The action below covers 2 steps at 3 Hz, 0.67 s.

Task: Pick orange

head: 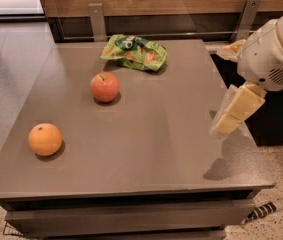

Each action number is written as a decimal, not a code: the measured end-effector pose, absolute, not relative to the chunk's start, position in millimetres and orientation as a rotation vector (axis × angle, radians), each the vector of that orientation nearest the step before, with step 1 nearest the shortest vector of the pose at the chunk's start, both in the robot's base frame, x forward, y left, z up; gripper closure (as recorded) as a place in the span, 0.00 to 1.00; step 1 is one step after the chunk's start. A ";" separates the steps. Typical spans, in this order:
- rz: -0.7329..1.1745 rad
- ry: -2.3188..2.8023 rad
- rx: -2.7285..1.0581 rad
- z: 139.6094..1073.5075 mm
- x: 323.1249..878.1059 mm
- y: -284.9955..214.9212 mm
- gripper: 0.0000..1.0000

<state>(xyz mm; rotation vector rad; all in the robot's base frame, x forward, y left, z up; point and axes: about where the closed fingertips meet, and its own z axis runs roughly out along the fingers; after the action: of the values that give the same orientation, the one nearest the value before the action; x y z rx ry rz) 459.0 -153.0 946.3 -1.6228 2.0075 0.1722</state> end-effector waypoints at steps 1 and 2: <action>0.373 1.861 -1.569 923.7 466.1 -103.9 0.00; 0.586 1.731 -1.522 909.4 462.1 -30.6 0.00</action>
Offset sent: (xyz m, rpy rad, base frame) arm 0.0036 0.1695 -0.0468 0.5498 0.0357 0.1945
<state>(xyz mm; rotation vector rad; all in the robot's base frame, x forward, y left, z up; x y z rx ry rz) 462.1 -30.6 909.4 -1.5218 1.7307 0.5857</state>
